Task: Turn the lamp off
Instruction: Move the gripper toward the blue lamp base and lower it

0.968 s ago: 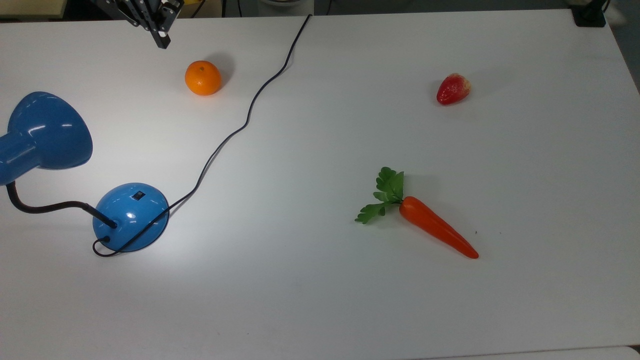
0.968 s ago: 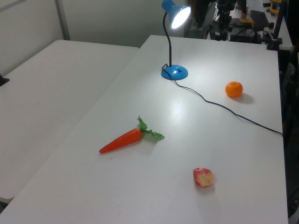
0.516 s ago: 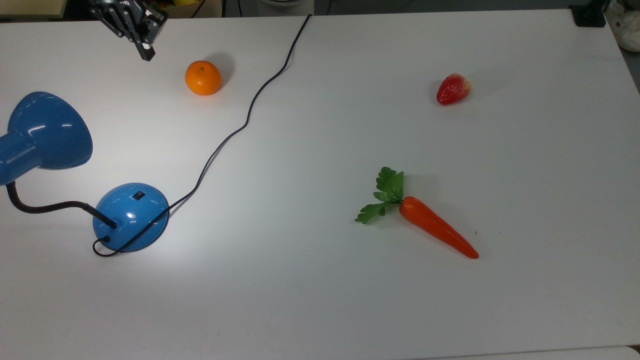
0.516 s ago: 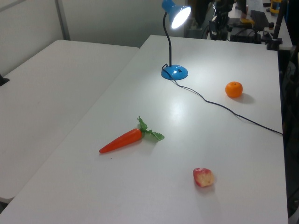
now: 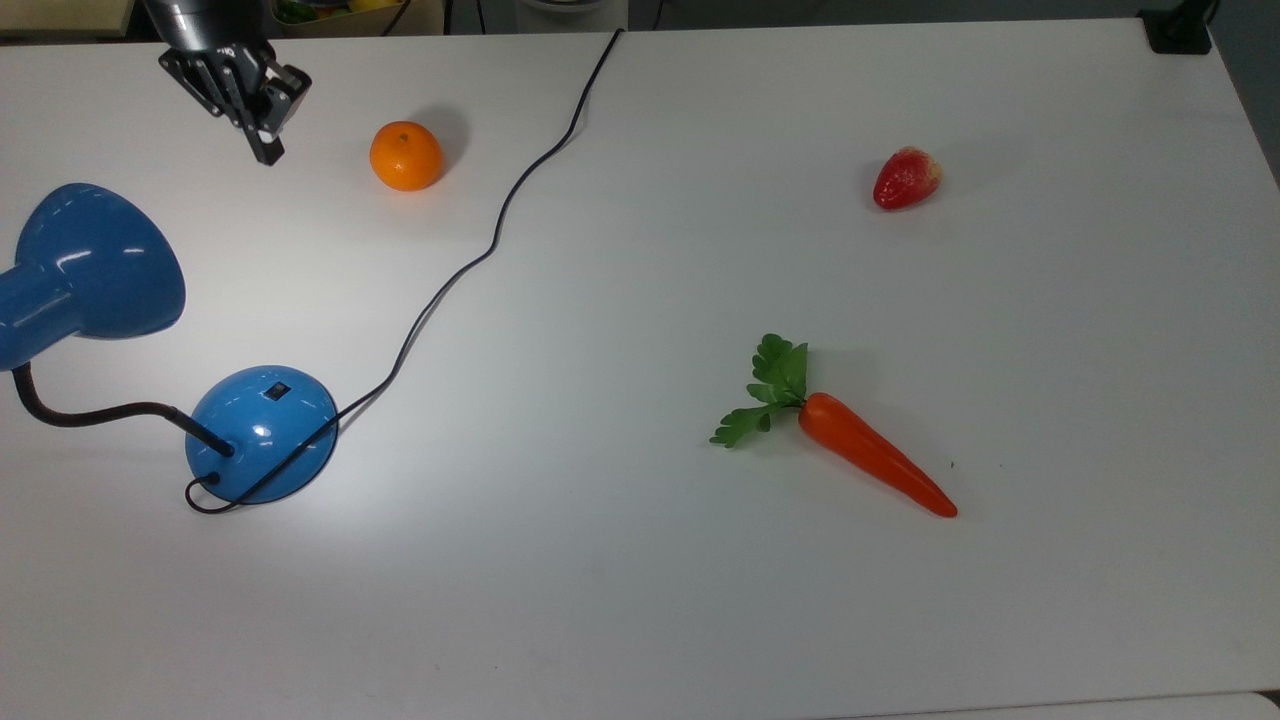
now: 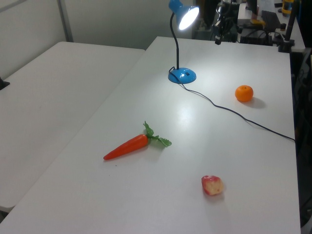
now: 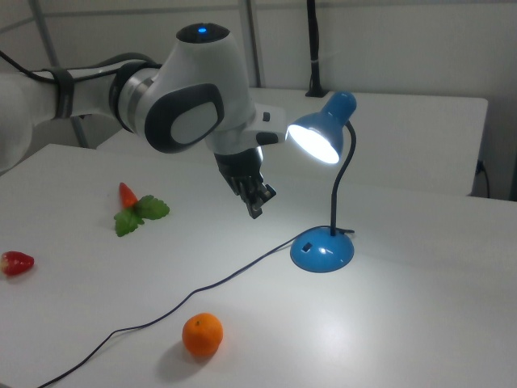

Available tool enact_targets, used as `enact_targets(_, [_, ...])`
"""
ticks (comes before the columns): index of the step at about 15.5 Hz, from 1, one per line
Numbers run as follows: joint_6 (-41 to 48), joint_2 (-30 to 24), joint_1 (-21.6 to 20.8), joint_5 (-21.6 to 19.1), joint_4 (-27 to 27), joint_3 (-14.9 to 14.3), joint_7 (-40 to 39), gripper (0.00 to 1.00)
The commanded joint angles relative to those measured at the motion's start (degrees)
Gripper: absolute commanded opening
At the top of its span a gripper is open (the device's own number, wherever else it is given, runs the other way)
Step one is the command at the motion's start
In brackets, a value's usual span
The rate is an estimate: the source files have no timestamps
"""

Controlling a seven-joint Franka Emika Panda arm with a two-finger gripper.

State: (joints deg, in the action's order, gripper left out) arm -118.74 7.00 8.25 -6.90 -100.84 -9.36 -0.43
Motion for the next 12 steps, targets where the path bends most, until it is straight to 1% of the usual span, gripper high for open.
enact_targets(1, [-6.48, 2.83, 0.45, -1.53, -0.14, -0.04, 2.18, 0.0])
enact_targets(7, [-13.96, 7.49, 0.36, -1.53, -0.14, -0.04, 2.62, 0.0])
enact_targets(11, [-18.09, 8.99, 0.1, -1.53, -0.58, -0.04, 4.82, 0.0])
enact_targets(12, [-21.32, 9.87, -0.16, -1.53, -0.67, -0.04, 7.35, 0.0])
